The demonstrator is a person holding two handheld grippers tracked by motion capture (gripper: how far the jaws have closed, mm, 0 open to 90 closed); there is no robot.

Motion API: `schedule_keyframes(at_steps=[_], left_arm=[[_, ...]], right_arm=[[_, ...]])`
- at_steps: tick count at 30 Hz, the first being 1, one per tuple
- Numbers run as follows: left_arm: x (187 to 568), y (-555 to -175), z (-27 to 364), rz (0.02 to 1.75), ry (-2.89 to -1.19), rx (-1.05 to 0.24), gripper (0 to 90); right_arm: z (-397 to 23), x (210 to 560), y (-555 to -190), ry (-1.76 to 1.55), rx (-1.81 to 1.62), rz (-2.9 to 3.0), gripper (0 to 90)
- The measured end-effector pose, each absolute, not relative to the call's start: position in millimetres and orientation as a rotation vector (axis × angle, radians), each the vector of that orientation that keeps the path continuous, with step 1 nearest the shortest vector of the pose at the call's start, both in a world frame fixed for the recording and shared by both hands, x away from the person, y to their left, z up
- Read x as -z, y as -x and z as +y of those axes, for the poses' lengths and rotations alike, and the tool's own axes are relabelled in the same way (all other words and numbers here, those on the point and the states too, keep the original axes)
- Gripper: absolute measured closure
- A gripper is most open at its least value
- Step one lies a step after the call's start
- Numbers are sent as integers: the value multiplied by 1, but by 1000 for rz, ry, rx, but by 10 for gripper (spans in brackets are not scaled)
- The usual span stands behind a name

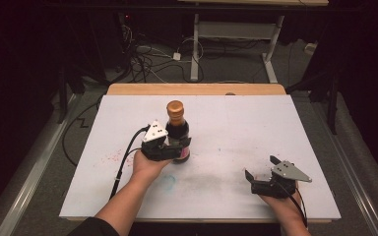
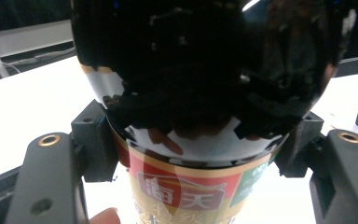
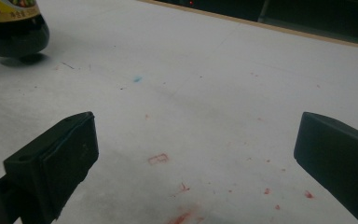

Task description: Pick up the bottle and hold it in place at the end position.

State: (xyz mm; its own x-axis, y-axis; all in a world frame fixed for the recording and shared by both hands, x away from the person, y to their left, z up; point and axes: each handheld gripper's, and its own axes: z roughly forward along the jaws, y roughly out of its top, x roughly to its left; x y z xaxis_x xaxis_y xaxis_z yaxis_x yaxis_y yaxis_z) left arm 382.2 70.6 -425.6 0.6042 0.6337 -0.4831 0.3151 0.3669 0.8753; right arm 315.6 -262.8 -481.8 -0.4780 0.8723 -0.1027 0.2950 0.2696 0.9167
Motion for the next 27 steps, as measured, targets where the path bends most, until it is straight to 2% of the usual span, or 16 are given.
schedule_keyframes(at_steps=[11, 27], left_arm=[[430, -396, 39, 934, -1252, -224, 287], [436, -406, 16, 928, -1263, -200, 287]], right_arm=[[-263, 482, -315, -1047, -1194, 1925, 4], [-264, 482, -315, -1038, -1207, 1923, 7]])
